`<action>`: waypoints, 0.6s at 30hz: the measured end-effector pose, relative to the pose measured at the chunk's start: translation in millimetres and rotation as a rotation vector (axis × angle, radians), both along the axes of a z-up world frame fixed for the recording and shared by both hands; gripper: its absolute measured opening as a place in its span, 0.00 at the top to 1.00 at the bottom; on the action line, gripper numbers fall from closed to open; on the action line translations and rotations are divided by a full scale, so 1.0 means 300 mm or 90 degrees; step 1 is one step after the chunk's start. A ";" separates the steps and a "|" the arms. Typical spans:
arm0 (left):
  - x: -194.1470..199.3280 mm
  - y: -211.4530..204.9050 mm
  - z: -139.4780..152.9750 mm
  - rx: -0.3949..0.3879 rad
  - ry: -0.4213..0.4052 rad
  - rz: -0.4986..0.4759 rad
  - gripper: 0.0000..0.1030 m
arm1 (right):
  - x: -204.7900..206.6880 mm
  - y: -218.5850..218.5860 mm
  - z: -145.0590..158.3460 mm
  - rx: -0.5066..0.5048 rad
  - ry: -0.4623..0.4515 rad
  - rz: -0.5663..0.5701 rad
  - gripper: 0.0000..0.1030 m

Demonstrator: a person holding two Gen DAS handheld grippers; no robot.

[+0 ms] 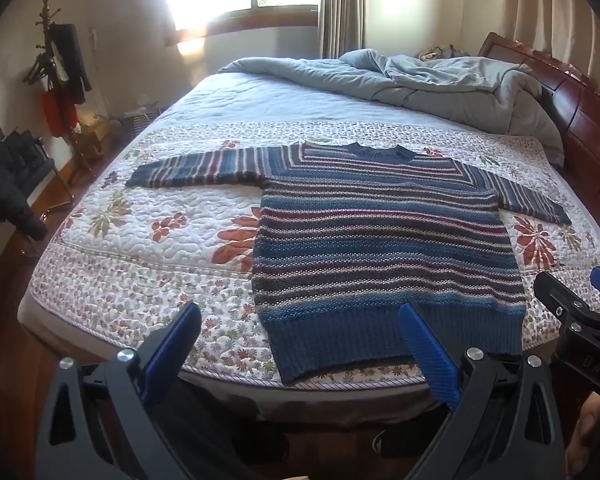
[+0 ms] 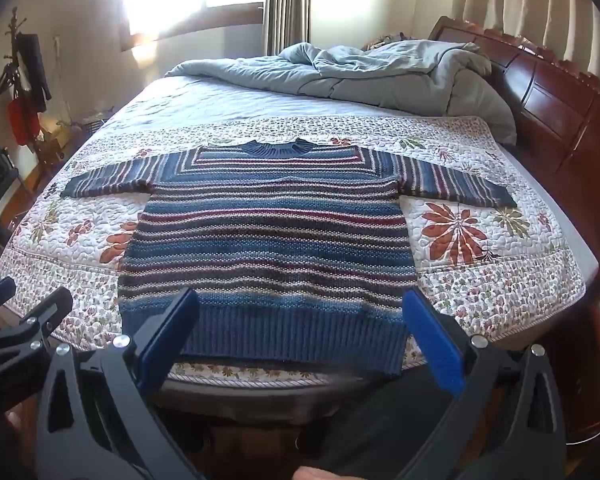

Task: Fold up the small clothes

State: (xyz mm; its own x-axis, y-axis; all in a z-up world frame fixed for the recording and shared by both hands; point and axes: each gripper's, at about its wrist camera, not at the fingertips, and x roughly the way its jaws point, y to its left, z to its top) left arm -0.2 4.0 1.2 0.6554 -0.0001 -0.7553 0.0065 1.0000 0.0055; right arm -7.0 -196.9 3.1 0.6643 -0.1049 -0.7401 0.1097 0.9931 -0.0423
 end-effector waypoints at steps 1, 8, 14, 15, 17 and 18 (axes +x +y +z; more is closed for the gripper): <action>0.000 0.006 0.002 -0.001 0.000 0.000 0.04 | 0.000 0.000 -0.001 0.000 0.000 0.000 0.02; 0.000 0.011 -0.002 0.001 0.001 0.002 0.04 | 0.003 0.000 0.000 0.001 0.002 0.001 0.02; -0.001 0.010 -0.003 0.002 0.000 0.002 0.04 | 0.003 0.001 -0.010 0.000 0.003 -0.001 0.02; -0.001 0.011 -0.004 0.003 0.000 0.002 0.04 | 0.002 0.001 -0.011 0.000 0.003 -0.001 0.02; -0.001 0.011 -0.004 0.003 0.000 0.002 0.04 | 0.002 0.000 -0.012 0.001 0.002 -0.001 0.02; -0.001 0.010 -0.004 0.003 0.000 0.002 0.04 | 0.001 0.000 -0.012 0.001 0.002 -0.001 0.02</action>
State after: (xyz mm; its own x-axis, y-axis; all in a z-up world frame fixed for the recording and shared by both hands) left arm -0.5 7.1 0.0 0.6549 0.0059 -0.7557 0.0029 0.9999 0.0103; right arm -6.6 -196.9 -0.5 0.6617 -0.1055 -0.7423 0.1117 0.9929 -0.0415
